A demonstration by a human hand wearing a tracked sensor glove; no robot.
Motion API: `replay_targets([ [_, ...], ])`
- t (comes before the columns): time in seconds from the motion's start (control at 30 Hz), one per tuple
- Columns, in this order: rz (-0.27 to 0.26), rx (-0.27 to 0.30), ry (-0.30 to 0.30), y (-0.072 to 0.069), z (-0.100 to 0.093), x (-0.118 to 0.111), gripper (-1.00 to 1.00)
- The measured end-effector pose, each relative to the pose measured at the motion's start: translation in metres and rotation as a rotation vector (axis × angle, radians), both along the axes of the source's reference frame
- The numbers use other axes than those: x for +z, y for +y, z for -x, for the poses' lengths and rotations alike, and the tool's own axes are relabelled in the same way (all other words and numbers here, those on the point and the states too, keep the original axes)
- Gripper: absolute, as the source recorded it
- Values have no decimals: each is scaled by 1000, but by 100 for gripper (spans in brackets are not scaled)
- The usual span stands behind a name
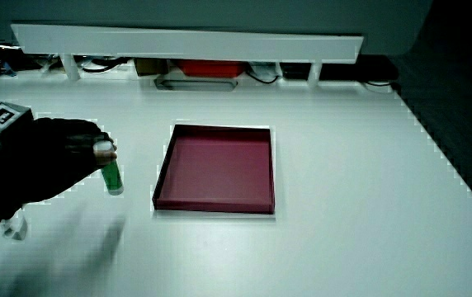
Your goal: Place glue stick
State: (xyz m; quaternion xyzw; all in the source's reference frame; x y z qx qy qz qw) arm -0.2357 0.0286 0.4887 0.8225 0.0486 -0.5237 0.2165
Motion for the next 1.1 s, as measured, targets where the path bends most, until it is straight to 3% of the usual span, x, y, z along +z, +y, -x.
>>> replay_targets([
  [0.03,6,4,-19,0,0,1,-24],
  [0.13,5,1,12,0,-1,0,-32],
  [0.2,3,5,-3,0,-1,-1,-38],
  [0.23,18,10,-53,0,0,1,-41],
  [0.27,33,-4,-7,0,-2,-2,-44],
  [0.3,21,7,-41,1,0,1,-47],
  [0.37,21,-3,1,1,0,0,-53],
  [0.4,8,5,-16,1,1,3,-56],
  [0.57,25,0,18,1,1,-2,-71],
  [0.67,27,11,-6,1,4,-3,-79],
  [0.8,29,13,65,0,9,-10,-91],
  [0.87,35,19,131,-2,12,-19,-97],
  [0.9,-9,55,110,-6,16,-20,-100],
  [1.0,49,140,89,-15,19,-32,-100],
  [1.1,72,210,59,-22,22,-39,-100],
])
